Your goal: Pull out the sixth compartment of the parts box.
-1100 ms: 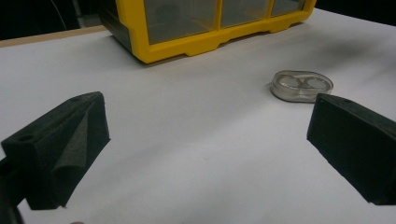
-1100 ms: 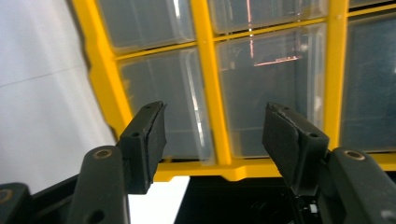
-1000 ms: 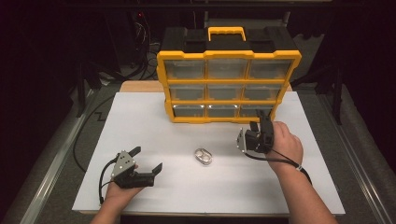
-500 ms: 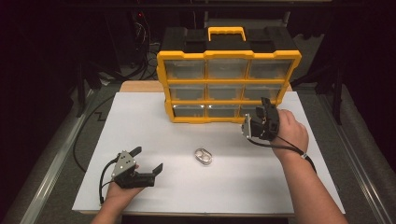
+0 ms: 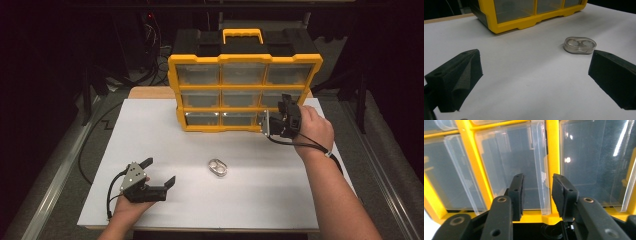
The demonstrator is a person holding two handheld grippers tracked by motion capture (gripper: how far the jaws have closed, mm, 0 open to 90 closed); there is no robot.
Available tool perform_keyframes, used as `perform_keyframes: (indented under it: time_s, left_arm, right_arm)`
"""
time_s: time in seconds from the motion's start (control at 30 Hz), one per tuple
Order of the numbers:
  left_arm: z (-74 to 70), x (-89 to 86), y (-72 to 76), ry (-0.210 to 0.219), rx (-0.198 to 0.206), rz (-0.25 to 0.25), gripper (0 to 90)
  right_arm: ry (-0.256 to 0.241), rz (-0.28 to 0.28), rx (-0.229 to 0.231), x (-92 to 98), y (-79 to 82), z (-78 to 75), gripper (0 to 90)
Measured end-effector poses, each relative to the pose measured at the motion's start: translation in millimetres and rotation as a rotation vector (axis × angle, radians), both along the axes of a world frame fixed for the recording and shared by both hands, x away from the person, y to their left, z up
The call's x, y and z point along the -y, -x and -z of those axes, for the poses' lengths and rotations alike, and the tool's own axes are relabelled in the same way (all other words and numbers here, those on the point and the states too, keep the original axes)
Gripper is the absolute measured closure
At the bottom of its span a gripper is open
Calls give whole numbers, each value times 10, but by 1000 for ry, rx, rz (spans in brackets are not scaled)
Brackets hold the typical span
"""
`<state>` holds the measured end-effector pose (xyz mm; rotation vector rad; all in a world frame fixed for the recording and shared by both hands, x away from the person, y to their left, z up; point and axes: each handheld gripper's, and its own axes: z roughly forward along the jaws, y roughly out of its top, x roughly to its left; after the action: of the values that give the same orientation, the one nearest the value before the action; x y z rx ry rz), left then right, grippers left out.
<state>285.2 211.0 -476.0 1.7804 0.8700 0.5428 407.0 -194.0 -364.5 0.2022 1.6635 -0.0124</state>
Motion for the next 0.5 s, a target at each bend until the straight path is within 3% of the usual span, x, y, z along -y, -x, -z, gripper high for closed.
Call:
perform_keyframes:
  time_s: [0.37,0.5]
  left_arm:
    - [5,-18,-15,9,-9,-4,3]
    - [-2,-24,-2,14,-8,-9,3]
  right_arm:
    - [91,-6,-10,-37,-149,-36,705]
    - [94,6,-9,-41,-188,-42,705]
